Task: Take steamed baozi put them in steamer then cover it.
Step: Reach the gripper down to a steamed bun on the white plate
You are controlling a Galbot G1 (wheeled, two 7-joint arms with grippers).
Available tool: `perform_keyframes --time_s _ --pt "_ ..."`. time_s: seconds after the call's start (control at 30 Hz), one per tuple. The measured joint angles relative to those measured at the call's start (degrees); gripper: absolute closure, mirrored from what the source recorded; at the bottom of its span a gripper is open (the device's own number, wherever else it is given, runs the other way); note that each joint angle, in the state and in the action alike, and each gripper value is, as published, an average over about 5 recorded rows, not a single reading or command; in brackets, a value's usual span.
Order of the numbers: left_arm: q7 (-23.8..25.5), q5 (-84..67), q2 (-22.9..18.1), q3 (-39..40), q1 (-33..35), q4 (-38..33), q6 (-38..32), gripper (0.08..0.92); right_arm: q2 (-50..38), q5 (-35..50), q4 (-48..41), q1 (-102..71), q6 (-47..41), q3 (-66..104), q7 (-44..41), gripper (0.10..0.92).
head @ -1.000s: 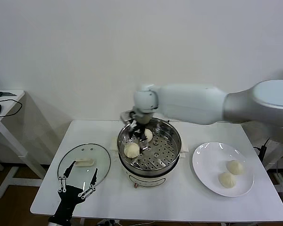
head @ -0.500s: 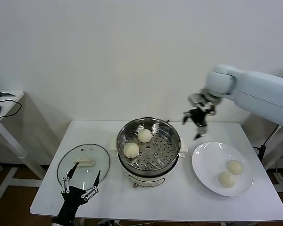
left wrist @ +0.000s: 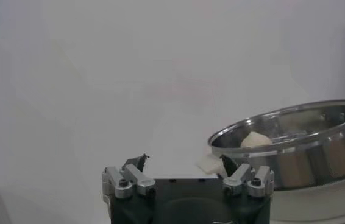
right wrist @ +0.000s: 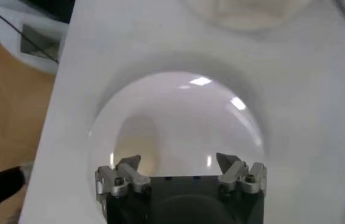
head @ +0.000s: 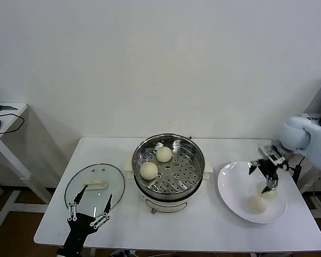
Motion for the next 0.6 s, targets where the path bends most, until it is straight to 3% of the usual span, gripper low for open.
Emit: perform_keyframes --time_s 0.6 --pt "0.0 0.3 -0.3 -0.3 0.2 0.5 -0.5 0.177 0.6 -3.8 -2.8 -12.2 0.2 6.8 2.9 0.203"
